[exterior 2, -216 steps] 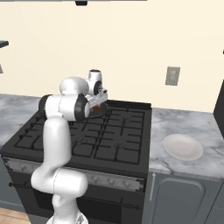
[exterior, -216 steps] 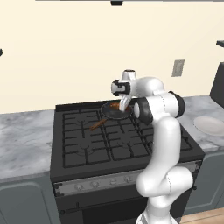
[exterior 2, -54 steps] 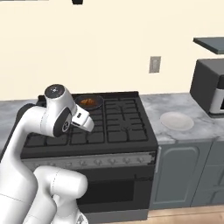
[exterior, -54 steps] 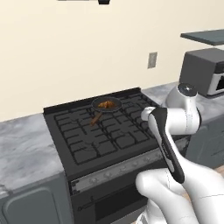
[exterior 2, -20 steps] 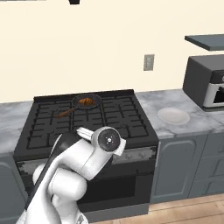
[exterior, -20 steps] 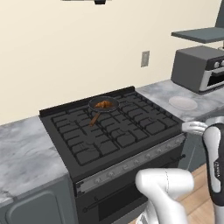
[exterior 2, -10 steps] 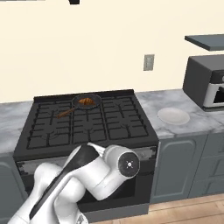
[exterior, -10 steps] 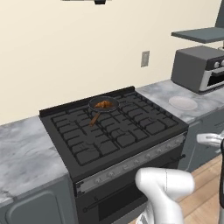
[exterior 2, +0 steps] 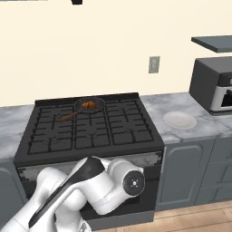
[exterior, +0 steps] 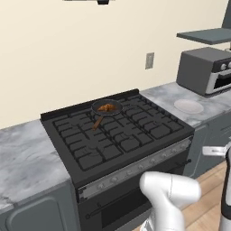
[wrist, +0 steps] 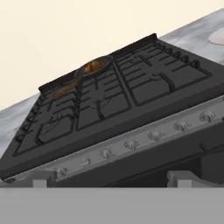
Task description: Pick the croissant and place it on the pan. Then turn on the stove to warm the croissant.
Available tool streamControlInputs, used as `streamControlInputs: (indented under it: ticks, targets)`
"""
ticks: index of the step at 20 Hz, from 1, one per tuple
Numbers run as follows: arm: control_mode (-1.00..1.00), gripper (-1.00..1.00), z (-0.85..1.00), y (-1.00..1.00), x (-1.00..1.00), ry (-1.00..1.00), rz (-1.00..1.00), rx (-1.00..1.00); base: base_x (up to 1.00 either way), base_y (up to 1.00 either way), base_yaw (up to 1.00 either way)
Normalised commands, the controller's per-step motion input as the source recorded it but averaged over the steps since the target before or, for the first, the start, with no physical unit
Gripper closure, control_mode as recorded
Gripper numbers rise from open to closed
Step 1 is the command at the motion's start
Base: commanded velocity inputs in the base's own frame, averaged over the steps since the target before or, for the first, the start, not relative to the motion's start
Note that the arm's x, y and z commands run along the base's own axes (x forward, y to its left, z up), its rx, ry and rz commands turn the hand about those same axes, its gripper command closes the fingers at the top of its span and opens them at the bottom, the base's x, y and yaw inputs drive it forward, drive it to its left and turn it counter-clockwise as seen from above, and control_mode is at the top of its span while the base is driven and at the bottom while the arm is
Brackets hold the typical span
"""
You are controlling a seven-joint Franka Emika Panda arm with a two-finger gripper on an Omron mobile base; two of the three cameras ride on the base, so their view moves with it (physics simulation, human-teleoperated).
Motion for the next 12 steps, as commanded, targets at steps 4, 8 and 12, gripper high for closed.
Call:
streamControlInputs:
  ticks: [4,8,12]
  targets:
    - [-1.00,-1.00,-0.39,0.00,0.00,-0.03,0.07,-0.12,0.00,0.00,0.00]
    - [-1.00,-1.00,-0.38,0.00,0.00,-0.06,0.08,-0.15,0.00,0.00,0.00]
    - [-1.00,-1.00,-0.32,0.00,0.00,-0.10,0.06,-0.13,0.00,0.00,0.00]
